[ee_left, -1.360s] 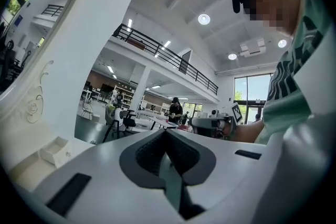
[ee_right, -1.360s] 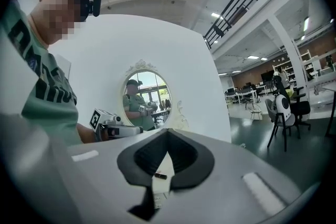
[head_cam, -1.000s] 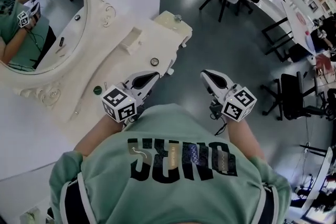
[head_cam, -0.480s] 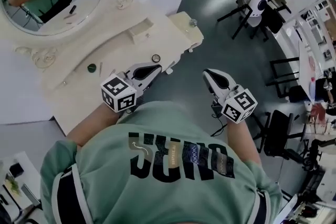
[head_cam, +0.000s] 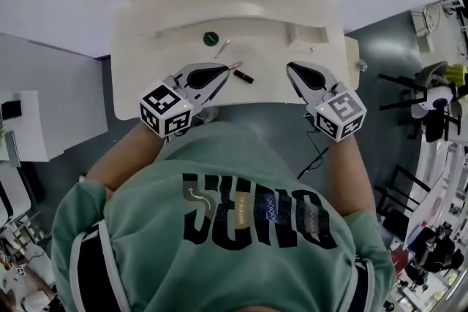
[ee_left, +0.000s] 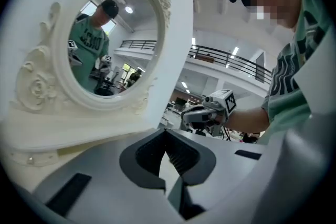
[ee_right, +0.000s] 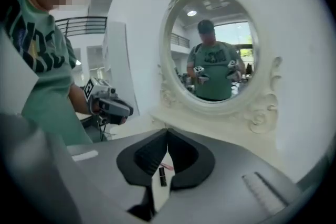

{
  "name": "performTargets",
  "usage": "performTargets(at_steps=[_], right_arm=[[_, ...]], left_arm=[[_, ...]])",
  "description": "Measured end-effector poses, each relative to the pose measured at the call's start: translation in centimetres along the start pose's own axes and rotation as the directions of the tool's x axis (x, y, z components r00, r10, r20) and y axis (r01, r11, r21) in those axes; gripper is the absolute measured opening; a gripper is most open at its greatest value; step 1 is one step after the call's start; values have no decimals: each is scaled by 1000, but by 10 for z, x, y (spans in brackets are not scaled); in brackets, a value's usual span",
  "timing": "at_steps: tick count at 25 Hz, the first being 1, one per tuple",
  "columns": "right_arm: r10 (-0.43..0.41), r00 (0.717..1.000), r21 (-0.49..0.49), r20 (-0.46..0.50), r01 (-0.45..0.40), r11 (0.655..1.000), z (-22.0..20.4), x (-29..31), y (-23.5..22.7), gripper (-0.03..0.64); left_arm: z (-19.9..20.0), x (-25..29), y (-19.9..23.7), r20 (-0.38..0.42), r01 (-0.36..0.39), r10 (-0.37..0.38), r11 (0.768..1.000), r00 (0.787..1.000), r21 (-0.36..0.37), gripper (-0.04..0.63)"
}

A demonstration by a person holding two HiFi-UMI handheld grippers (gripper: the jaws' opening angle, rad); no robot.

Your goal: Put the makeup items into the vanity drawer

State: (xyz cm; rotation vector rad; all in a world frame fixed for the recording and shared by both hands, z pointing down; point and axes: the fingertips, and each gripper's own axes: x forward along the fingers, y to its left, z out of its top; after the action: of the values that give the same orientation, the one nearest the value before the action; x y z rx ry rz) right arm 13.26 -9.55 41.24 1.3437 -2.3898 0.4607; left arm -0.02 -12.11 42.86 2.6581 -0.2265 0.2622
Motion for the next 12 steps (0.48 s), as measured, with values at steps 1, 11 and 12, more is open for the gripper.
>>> performTargets(at_steps=[1,11,12], right_arm=[[43,998,-56,-47,-46,997,0,31,2,14],[255,758,-506,-601,-607,612,-101,232,51,95],[246,725,-516,-643,-648,560,-116,240,54,95]], left_arm=[[-1,-11,18,6,-32,32,999,999,-12,5],[-35,-73,120,1,-198,200,972,980,-127,5],[-38,-74,123,-1,-199,201,971,980,-135,5]])
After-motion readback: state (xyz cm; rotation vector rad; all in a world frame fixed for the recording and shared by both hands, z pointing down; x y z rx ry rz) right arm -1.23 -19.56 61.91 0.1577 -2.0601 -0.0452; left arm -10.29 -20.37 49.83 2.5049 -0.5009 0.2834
